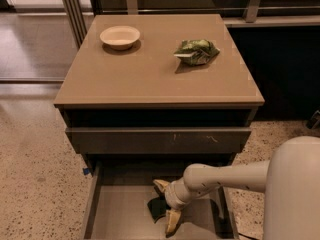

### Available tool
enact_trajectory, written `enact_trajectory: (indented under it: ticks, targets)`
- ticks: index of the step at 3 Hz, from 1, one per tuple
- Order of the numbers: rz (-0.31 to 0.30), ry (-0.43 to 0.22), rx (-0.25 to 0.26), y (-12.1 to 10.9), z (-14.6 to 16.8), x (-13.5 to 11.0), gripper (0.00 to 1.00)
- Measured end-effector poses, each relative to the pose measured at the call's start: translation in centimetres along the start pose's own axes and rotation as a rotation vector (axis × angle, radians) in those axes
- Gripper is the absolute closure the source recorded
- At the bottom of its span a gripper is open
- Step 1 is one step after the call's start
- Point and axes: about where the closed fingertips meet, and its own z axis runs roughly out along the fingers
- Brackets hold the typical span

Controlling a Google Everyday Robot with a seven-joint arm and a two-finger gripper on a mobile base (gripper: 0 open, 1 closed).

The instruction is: Place sponge into middle drawer

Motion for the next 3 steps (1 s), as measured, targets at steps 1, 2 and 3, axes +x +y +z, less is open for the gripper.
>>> enact_trajectory:
  ticks: [1,2,3]
  targets:
    - [0.008,-0.004,0.018,0.1,-0.5,0.1,0.00]
    - [0.021,0.003,0.068,0.5,-2.1,0.2,0.00]
    - [0.022,0.005,0.072,0.5,-2.2,0.3,0.00]
